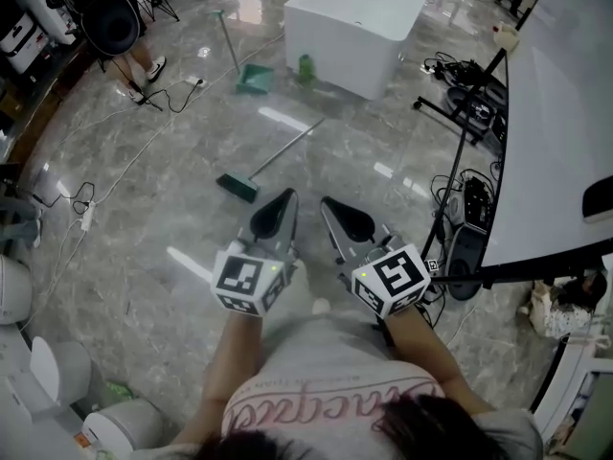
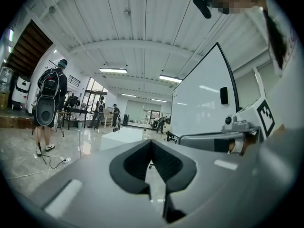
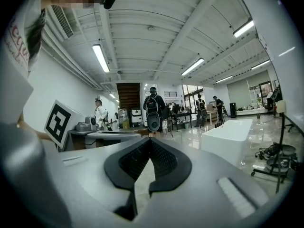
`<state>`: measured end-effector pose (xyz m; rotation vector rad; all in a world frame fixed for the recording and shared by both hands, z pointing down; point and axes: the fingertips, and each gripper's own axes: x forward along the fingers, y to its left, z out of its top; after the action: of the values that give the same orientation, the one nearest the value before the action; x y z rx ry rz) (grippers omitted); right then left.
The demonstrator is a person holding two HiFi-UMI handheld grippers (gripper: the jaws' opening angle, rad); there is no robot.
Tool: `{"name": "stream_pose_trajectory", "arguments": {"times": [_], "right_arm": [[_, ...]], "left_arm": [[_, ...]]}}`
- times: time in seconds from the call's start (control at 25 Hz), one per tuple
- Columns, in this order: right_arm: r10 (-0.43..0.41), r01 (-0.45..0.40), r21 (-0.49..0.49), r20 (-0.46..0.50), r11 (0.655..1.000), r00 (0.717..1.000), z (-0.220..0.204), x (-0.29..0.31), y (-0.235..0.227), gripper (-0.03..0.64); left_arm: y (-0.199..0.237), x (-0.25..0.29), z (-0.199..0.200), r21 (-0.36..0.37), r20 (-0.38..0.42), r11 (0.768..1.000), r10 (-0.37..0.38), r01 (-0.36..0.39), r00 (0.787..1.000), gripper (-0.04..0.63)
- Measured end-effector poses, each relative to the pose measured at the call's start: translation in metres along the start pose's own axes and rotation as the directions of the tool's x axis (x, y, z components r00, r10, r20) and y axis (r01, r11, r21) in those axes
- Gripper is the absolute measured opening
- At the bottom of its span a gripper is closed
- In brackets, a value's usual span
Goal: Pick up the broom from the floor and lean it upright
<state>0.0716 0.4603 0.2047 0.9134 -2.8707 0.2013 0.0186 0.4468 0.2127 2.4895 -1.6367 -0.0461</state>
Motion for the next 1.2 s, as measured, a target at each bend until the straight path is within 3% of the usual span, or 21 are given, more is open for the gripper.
{"name": "stream_pose_trajectory", "arguments": {"times": [0.24,0.6,0.88,1.04,1.2], "right_arm": [[-0.018,0.019,0.023,-0.032,1.000,0.999,-0.007,0.048,-0.034,0.002],[-0.042,0.044,0.030,-0.057,0.999,0.997,0.006,0.154,-0.090,0.002],[-0.054,0.062,0.230,-0.044,0.971,0.998,0.010,0.194,-0.125,0.002],[-0.045,0.044,0.371,-0.004,0.928,0.999,0.027,0.205,-0.150,0.002],[-0.056,0.062,0.309,-0.027,0.949,0.998,0.031,0.225,-0.187,0.002]], "left_arm": [[0.041,0.044,-0.004,-0.004,-0.026,0.999,-0.032,0.032,0.999,0.000],[0.111,0.128,-0.005,0.052,-0.110,0.991,-0.117,0.123,0.987,0.000],[0.148,0.169,-0.010,0.032,-0.133,0.979,-0.196,0.202,0.971,0.000],[0.159,0.191,-0.016,0.004,-0.151,0.973,-0.229,0.232,0.962,0.000],[0.173,0.222,-0.030,-0.018,-0.174,0.973,-0.229,0.230,0.958,0.000]]}}
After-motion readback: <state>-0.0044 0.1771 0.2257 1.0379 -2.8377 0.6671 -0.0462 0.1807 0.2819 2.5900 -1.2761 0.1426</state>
